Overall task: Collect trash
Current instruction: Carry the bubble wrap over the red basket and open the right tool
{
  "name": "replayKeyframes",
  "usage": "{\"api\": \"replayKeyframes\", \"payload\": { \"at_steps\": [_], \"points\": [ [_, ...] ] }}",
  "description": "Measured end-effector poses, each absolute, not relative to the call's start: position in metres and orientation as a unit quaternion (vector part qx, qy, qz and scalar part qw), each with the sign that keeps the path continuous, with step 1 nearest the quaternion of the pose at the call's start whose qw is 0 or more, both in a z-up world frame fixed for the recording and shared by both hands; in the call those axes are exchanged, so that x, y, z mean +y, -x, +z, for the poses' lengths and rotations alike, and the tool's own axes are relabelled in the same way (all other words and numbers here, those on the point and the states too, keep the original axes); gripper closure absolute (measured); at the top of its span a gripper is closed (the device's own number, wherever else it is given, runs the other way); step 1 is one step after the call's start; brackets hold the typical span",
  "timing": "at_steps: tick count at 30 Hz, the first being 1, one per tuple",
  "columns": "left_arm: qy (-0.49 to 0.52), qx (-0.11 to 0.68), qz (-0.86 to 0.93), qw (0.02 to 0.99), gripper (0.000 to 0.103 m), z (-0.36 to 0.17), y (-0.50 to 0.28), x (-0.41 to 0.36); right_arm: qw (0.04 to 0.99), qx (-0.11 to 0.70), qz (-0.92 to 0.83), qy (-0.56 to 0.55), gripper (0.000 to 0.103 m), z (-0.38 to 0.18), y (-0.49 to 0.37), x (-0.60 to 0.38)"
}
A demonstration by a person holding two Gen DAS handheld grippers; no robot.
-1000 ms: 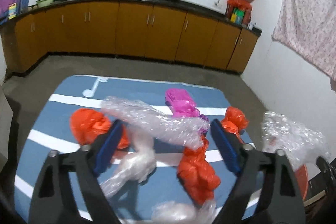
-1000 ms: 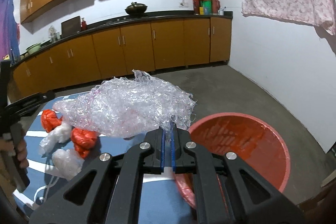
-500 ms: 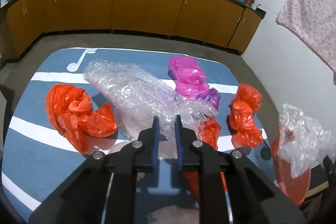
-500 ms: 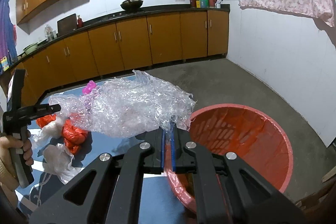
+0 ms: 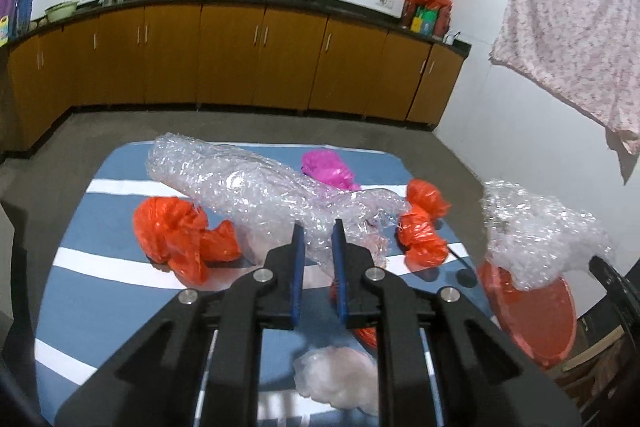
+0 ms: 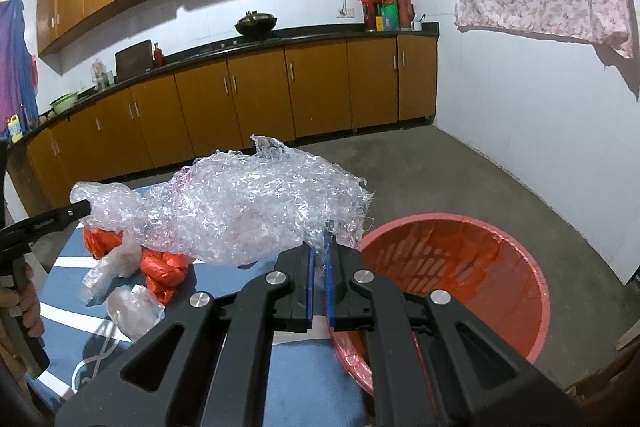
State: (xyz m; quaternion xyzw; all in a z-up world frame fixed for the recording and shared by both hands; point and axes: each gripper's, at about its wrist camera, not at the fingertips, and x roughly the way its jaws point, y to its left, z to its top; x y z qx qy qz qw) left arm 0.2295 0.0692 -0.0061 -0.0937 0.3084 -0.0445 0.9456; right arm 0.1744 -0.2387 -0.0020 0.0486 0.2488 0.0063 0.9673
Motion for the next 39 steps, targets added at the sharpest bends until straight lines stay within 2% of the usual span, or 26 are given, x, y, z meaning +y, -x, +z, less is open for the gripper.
{"api": "replayKeyframes", "payload": {
  "at_steps": [14, 39],
  "points": [
    [0.079, 0.281, -0.123, 0.948, 0.089, 0.028, -0.184, 0.016, 0.968, 0.231, -0.076, -0.068, 0.098, 0.007, -0.149, -0.287],
    [0.021, 0.303, -0.293, 0.907, 0.089, -0.003, -0.179, -0.172, 0.935, 0.237, -0.232, -0.125, 0.098, -0.012, -0.135, -0.377]
  ]
}}
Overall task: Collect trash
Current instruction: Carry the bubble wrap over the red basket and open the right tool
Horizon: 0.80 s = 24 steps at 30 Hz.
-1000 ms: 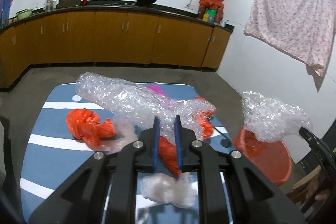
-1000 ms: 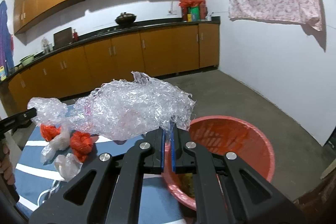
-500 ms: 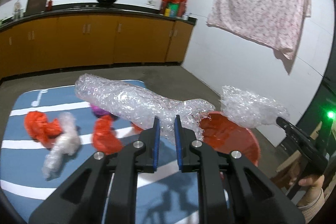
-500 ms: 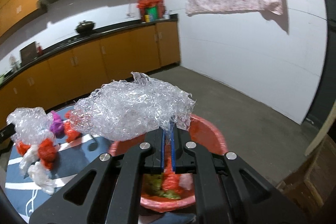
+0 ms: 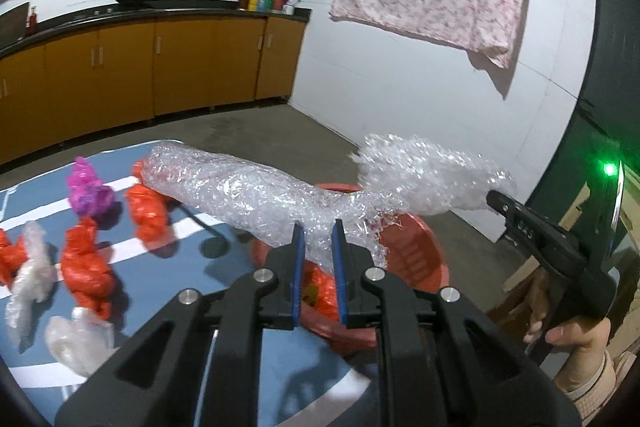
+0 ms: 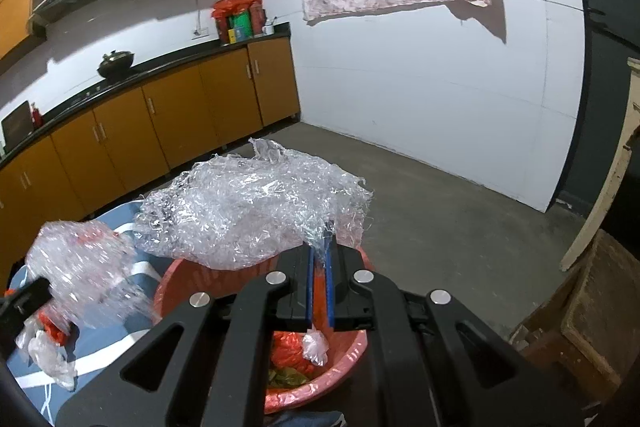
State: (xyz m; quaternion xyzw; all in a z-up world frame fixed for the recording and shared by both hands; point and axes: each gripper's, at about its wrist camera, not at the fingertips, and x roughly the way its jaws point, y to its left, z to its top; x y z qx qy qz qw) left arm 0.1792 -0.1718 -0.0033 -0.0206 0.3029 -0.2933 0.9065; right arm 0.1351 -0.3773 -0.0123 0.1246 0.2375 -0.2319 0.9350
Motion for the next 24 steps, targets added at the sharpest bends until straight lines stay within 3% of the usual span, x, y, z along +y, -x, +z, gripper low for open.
{"api": "replayKeyframes", "payload": {
  "at_steps": [13, 15, 17, 22, 24],
  "points": [
    [-0.004, 0.332, -0.325, 0.885, 0.086, -0.037, -0.196, -0.226, 0.934, 0.252, -0.210, -0.138, 0.096, -0.022, -0.155, -0.384],
    [-0.005, 0.339, -0.326, 0.882, 0.083, -0.044, -0.198, -0.228, 0.935, 0.259, -0.200, -0.139, 0.085, -0.026, -0.155, -0.384],
    [-0.005, 0.348, -0.322, 0.881, 0.073, -0.050, -0.200, -0.226, 0.935, 0.256, -0.198, -0.143, 0.055, -0.028, -0.151, -0.385],
    [-0.001, 0.356, -0.307, 0.883, 0.061, -0.056, -0.202, -0.212, 0.933, 0.257, -0.206, -0.142, 0.051, -0.029, -0.141, -0.391],
    [0.000, 0.351, -0.296, 0.888, 0.054, -0.054, -0.201, -0.200, 0.933, 0.255, -0.215, -0.137, 0.043, -0.027, -0.138, -0.392]
  ]
}}
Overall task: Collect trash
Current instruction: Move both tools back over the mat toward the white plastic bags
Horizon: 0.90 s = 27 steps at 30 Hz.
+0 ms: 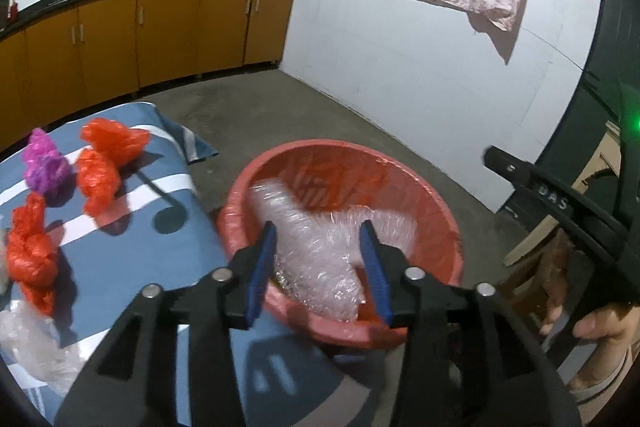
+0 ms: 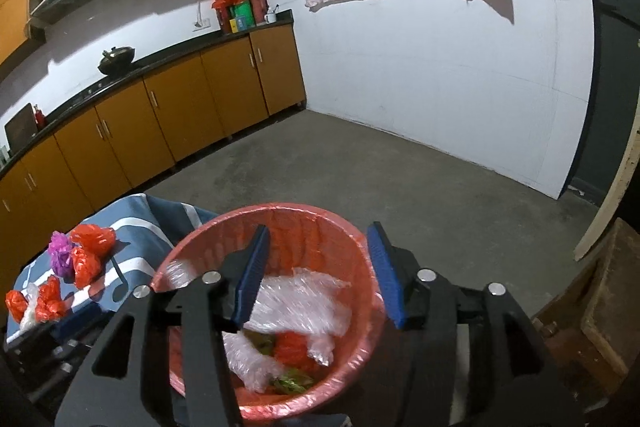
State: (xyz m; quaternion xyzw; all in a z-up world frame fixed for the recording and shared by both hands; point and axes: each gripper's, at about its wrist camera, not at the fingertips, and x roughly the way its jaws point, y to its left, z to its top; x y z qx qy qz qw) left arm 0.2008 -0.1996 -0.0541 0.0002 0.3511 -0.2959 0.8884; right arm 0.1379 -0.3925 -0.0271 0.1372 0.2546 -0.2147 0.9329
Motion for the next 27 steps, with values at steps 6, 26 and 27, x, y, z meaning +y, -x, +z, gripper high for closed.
{"api": "replayKeyframes", "payload": {
  "at_steps": [6, 26, 27],
  "points": [
    [0.004, 0.314, -0.236, 0.920, 0.021, -0.039, -0.187, -0.150, 0.938, 0.229, -0.233, -0.119, 0.013, -0.021, -0.122, -0.389],
    [-0.024, 0.270, 0.081, 0.959, 0.004, -0.046, -0.111, 0.072, 0.959, 0.266, 0.010, -0.100, 0.004, -0.029, -0.150, -0.243],
    [-0.020, 0.273, 0.091, 0.958, 0.004, -0.047, -0.109, 0.081, 0.958, 0.270, 0.022, -0.095, 0.004, -0.029, -0.152, -0.232]
  ]
}}
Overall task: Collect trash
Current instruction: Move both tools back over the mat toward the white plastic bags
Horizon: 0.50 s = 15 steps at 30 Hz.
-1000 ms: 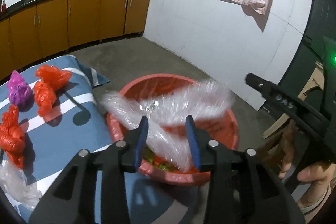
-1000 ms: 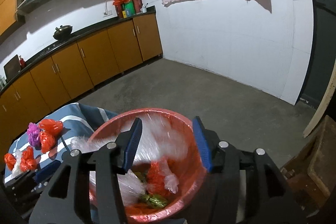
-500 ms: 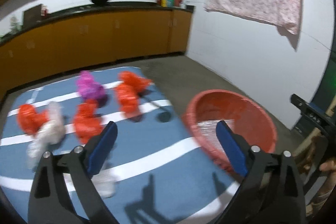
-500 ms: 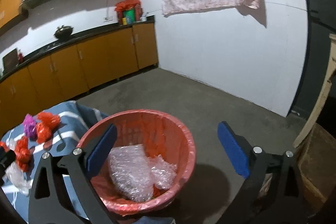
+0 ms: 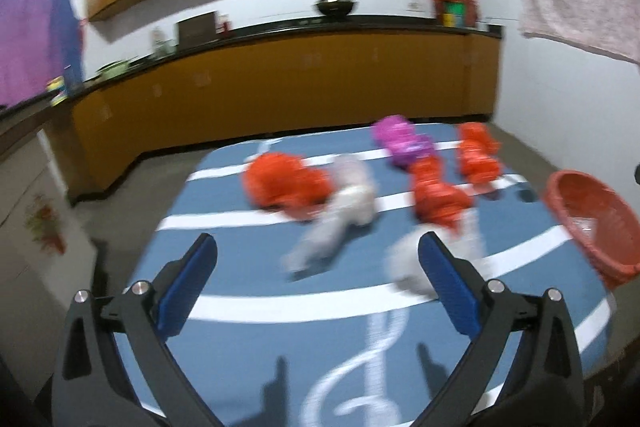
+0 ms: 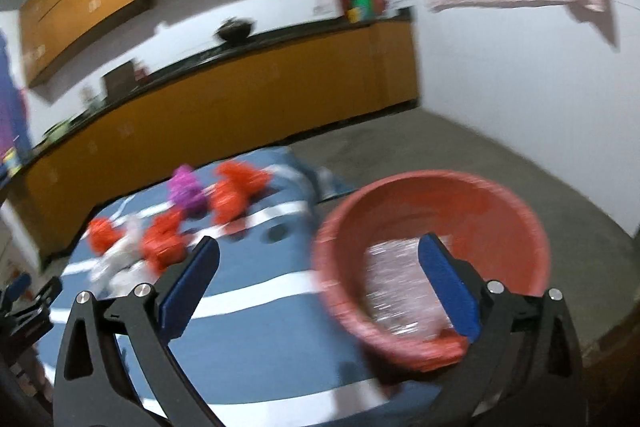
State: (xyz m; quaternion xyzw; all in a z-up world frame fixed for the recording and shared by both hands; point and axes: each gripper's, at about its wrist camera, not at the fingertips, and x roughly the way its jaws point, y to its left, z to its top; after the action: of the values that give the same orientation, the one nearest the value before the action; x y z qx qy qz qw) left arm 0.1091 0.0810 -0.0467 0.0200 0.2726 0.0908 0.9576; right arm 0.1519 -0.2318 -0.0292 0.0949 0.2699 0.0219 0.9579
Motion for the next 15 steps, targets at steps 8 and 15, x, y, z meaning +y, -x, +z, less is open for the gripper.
{"api": "replayKeyframes", "payload": {
  "at_steps": [8, 15],
  "points": [
    [0.053, 0.276, 0.156, 0.947, 0.004, -0.050, -0.083, 0.158, 0.954, 0.274, 0.119, 0.003, 0.004, -0.038, -0.162, -0.123],
    [0.077, 0.284, 0.168, 0.941, 0.004, -0.057, -0.070, 0.187, 0.939, 0.289, 0.179, 0.056, 0.004, -0.055, -0.173, -0.062]
  ]
}}
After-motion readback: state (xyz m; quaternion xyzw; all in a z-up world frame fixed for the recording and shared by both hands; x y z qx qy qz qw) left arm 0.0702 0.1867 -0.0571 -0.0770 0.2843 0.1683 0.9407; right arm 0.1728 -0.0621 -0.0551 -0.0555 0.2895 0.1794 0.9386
